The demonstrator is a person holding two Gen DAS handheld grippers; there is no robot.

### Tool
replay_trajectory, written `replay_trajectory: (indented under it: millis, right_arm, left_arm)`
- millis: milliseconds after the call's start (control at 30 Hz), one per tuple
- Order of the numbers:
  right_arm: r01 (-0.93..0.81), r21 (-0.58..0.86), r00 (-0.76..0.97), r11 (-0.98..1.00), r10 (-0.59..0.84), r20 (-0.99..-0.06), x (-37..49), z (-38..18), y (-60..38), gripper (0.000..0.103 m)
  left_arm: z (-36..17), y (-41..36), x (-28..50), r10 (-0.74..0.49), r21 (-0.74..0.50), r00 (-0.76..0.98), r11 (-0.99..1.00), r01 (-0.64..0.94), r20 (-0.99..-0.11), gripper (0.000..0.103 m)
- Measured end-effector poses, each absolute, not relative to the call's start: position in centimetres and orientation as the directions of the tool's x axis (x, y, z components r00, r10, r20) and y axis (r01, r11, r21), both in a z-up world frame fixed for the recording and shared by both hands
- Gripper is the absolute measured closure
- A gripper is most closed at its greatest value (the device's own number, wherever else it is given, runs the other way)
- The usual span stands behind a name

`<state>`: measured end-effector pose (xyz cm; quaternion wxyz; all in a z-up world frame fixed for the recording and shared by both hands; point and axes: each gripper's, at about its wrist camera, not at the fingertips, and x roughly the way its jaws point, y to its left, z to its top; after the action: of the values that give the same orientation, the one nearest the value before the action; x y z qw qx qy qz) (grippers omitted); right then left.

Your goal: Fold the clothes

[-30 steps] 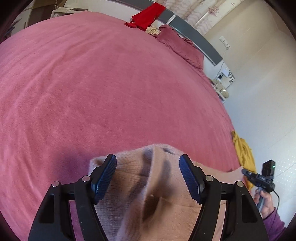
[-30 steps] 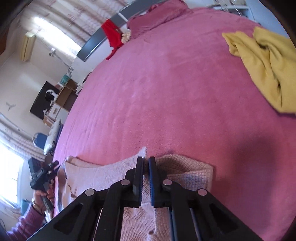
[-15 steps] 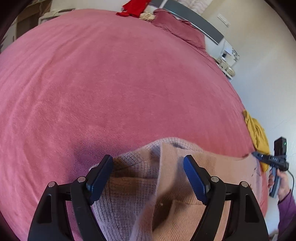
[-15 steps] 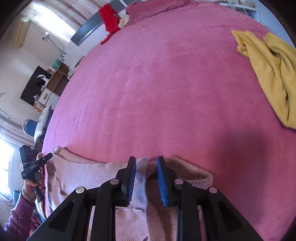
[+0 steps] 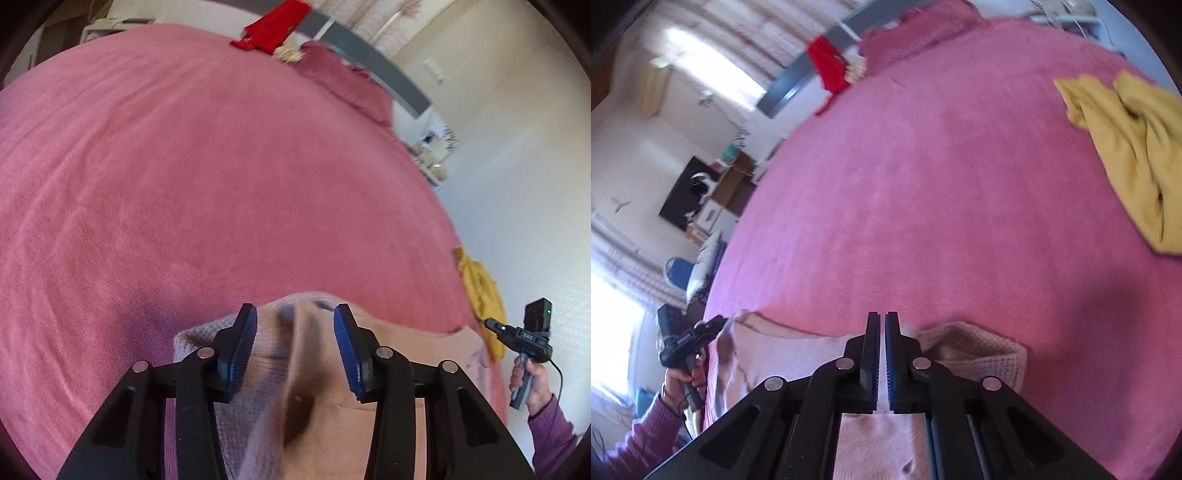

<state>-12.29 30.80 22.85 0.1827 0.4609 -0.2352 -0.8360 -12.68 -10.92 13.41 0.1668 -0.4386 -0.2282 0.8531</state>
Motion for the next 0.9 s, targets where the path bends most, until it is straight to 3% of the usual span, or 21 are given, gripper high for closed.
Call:
replay_trajectory:
  millis: [167,200,267,333,500,567,633,700,733,900]
  right_arm:
    - [0.126,0.526,-0.484,-0.841,-0.515,-0.707,-11.9,23.8,30.4,0.097]
    - [0.107,0.513,-0.474,-0.852,-0.497,-0.727,-12.3,23.5,30.6,0.094]
    - [0.060,0.510,-0.455,-0.858,-0.479,-0.751,-13.2,22.7,30.7,0.081]
    - [0.026,0.519,-0.414,-0.854,-0.482,-0.772,-14.3,21.6,30.5,0.080]
    - [0.021,0.491,-0.331,-0.871,-0.469,-0.819,-15.9,19.6,29.4,0.080]
    - [0.033,0.503,-0.338,-0.864,-0.483,-0.808,-16.0,19.4,29.4,0.094]
    - [0.042,0.501,-0.356,-0.864,-0.482,-0.801,-15.9,19.7,29.5,0.099]
    - [0.051,0.500,-0.379,-0.865,-0.480,-0.791,-15.4,20.1,29.6,0.102]
    - [0.051,0.496,-0.389,-0.867,-0.475,-0.790,-15.1,20.4,29.6,0.102]
    - [0.097,0.499,-0.435,-0.861,-0.488,-0.756,-13.4,22.6,29.6,0.102]
  left_arm:
    - [13.5,-11.3,-11.6,0.500,-0.531,-0.545,-0.840,-0.115,-0.672,0.058]
    - [13.2,-11.4,-11.9,0.495,-0.536,-0.535,-0.839,-0.091,-0.684,0.053]
    - [12.5,-11.5,-12.5,0.490,-0.553,-0.523,-0.832,-0.042,-0.697,0.032]
    - [12.2,-11.3,-13.0,0.491,-0.555,-0.512,-0.831,-0.033,-0.705,0.026]
    - [11.6,-9.9,-14.7,0.482,-0.515,-0.451,-0.855,-0.058,-0.751,0.025]
    - [11.8,-9.4,-14.8,0.487,-0.508,-0.446,-0.857,-0.081,-0.751,0.025]
    - [11.9,-8.9,-14.9,0.492,-0.501,-0.440,-0.859,-0.104,-0.752,0.031]
    - [12.0,-8.4,-15.1,0.496,-0.494,-0.434,-0.860,-0.128,-0.752,0.083]
    - [12.1,-8.2,-15.1,0.499,-0.490,-0.431,-0.860,-0.139,-0.752,0.090]
    - [12.9,-8.3,-14.5,0.514,-0.494,-0.453,-0.852,-0.173,-0.729,0.092]
